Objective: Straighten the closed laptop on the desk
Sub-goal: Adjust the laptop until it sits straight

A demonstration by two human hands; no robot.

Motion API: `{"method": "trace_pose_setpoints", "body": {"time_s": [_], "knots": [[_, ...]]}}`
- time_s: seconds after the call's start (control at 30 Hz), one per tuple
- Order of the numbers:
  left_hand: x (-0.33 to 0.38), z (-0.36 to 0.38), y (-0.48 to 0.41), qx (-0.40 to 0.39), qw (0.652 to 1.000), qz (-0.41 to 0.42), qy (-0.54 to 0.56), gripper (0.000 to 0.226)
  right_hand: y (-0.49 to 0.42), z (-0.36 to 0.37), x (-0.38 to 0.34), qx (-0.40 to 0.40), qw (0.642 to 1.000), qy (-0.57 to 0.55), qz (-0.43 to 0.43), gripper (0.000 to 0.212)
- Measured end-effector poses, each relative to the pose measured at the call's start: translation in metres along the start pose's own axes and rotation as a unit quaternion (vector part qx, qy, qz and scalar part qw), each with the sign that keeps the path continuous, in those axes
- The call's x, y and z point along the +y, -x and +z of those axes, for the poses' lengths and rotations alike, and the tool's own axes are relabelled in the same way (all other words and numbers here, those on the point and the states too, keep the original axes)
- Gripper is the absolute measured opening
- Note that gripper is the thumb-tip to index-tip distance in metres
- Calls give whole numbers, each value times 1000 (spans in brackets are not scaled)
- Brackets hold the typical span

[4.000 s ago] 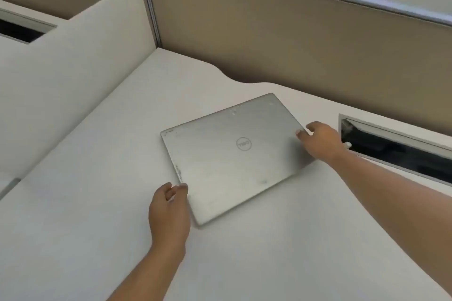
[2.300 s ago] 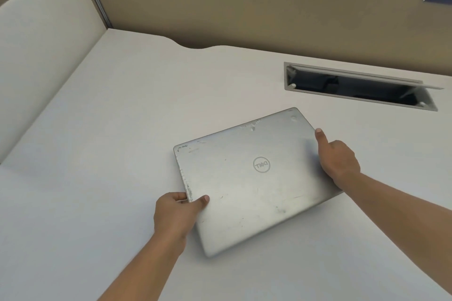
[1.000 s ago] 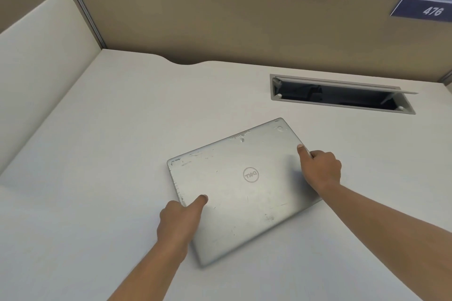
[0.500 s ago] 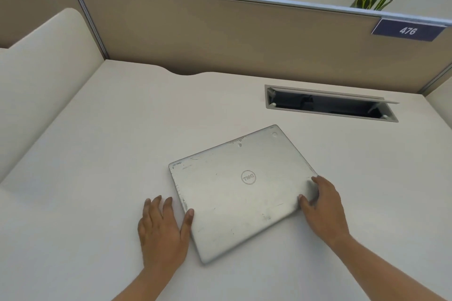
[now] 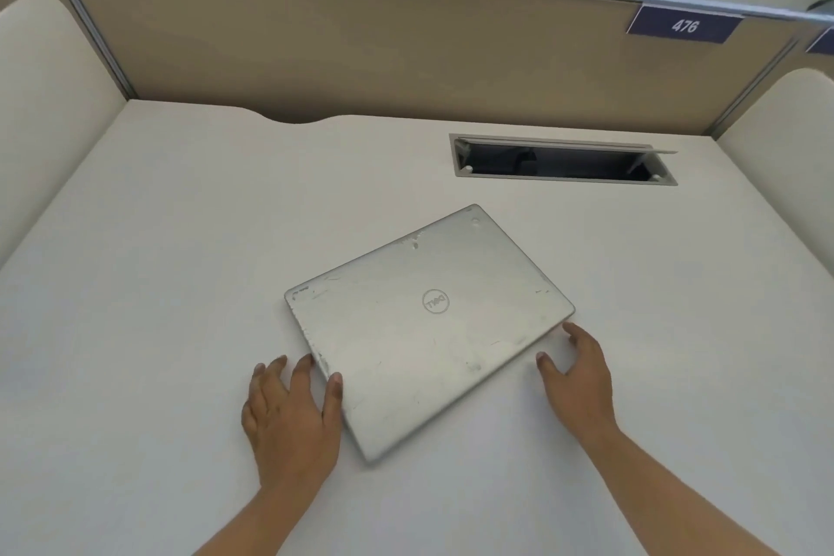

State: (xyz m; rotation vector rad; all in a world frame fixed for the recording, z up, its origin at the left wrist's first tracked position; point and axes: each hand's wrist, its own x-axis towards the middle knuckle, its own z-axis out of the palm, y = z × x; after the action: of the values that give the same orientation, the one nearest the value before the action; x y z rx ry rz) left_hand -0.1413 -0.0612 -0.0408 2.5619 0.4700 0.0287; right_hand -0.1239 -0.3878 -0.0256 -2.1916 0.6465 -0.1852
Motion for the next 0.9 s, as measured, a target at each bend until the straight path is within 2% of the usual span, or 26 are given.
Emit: {"method": "trace_pose_setpoints", "body": {"time_s": [0.13, 0.2, 0.3, 0.47, 0.53, 0.63, 0.8, 0.9], "knots": [[16, -4, 1, 0, 1000, -26, 7, 38, -16, 0, -2, 10, 999, -29, 29, 60], [28, -8, -2, -21, 996, -61, 61, 28, -26, -1, -4, 2, 999, -40, 28, 60], [41, -10, -4, -29, 985, -114, 126, 25, -43, -3, -8, -2, 999, -25, 27, 61], [46, -7, -7, -27, 975, -148, 161, 29, -78, -1, -28, -68, 996, 61, 2, 57], [49, -6, -10, -21, 963, -182, 195, 31, -93, 3, -41, -95, 986, 138, -4, 55], [49, -9, -16, -27, 941, -246, 230, 37, -113, 10, -61, -120, 964, 236, -22, 40], [49, -13, -23, -38, 942, -236, 237, 38, -135, 23, -75, -159, 963, 216, -28, 41], [48, -11, -30, -47, 936, -249, 246, 41, -146, 27, -76, -173, 973, 149, 44, 32]]}}
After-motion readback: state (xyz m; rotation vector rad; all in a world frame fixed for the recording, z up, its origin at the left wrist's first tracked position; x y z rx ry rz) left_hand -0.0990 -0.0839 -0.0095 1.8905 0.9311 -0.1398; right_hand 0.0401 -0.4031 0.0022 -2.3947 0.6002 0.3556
